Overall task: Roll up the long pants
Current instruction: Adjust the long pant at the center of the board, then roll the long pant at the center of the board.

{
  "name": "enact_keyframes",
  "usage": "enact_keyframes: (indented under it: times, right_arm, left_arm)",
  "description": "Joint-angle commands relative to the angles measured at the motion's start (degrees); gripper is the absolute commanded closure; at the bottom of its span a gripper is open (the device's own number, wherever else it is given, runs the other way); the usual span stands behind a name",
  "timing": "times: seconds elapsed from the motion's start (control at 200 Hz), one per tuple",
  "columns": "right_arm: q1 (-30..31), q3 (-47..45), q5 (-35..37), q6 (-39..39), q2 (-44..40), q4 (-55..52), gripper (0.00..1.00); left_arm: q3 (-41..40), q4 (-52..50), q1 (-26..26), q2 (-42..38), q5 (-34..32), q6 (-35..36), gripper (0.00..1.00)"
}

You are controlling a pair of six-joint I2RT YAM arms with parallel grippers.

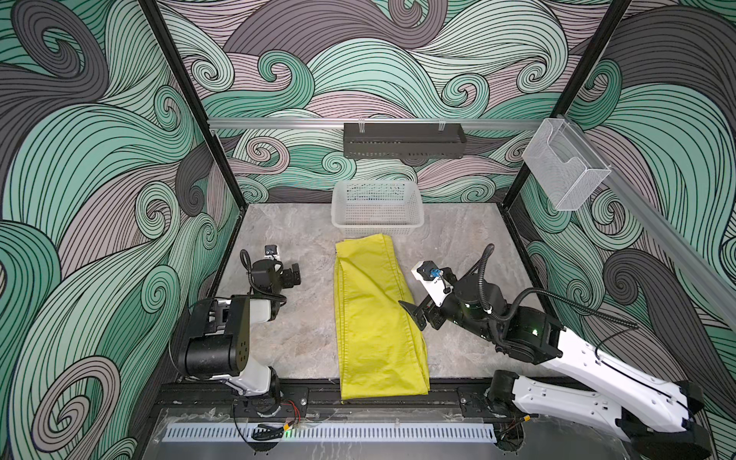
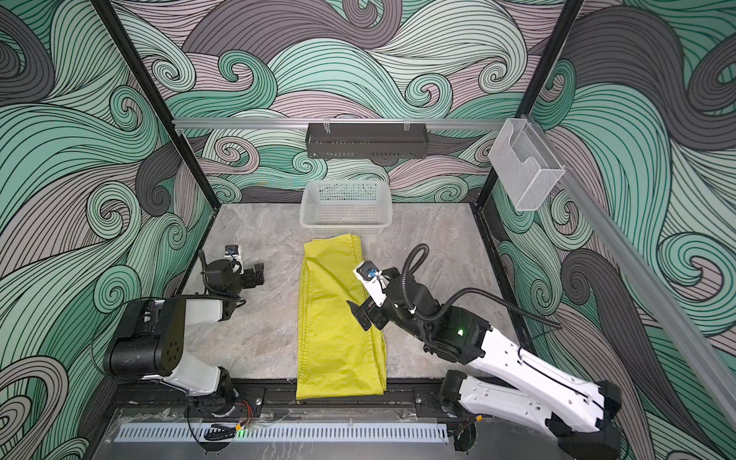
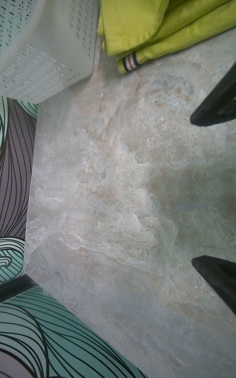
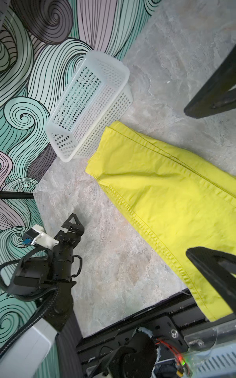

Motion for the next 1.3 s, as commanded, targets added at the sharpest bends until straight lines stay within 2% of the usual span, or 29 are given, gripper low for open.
enact_keyframes:
  times: [0.0,0.145,0.32,0.47,0.871,0.956,0.991,1.061,1.116,1.221,1.296]
  right_arm:
    - [-0.1,-0.4,0.2,8.1,-4.0,3.0,0.01]
    - [1.0,0.8,-3.3,10.3,-8.6,-4.1,0.01]
    - [2.0,-0.9,1.3,9.0,-14.6,-15.2,0.01]
    - [2.0,-5.6,3.5,7.8,-17.4,-15.8,0.01]
    - [2.0,-13.3,2.6,9.0,-12.8,-9.2,0.01]
    - [2.0,-13.1,5.2,8.6,-10.7,-12.8,0.01]
    - [1.9,-13.0,7.3,11.4,-9.9,-14.6,0.01]
    - [2.0,-13.3,1.7,10.1,-9.7,-13.5,0.01]
    - [2.1,-13.5,0.9,10.7,-9.2,-12.2,0.01]
    - [2.8,-11.7,0.6,6.5,-6.8,-10.1,0.01]
    - [4.9,-9.7,4.5,-1.6,-4.8,-10.3,0.01]
  left_arm:
    - [1.4,0.1,0.0,-0.8,0.7,0.2,0.01]
    - [1.4,0.1,0.0,-0.8,0.7,0.2,0.01]
    - [1.4,0.1,0.0,-0.8,0.7,0.2,0.01]
    - [1.4,0.1,0.0,-0.8,0.7,0.2,0.01]
    - [1.4,0.1,0.0,-0.8,0.7,0.2,0.02]
    - [1.4,0.1,0.0,-0.8,0.7,0.2,0.02]
    - [1.4,0.1,0.0,-0.8,0.7,0.2,0.01]
    - [1.4,0.0,0.0,-0.8,0.7,0.2,0.01]
    - [1.4,0.1,0.0,-0.8,0.7,0.2,0.01]
    - [1.4,0.0,0.0,-0.8,0.7,0.2,0.01]
    - [1.4,0.1,0.0,-0.8,0.7,0.2,0.02]
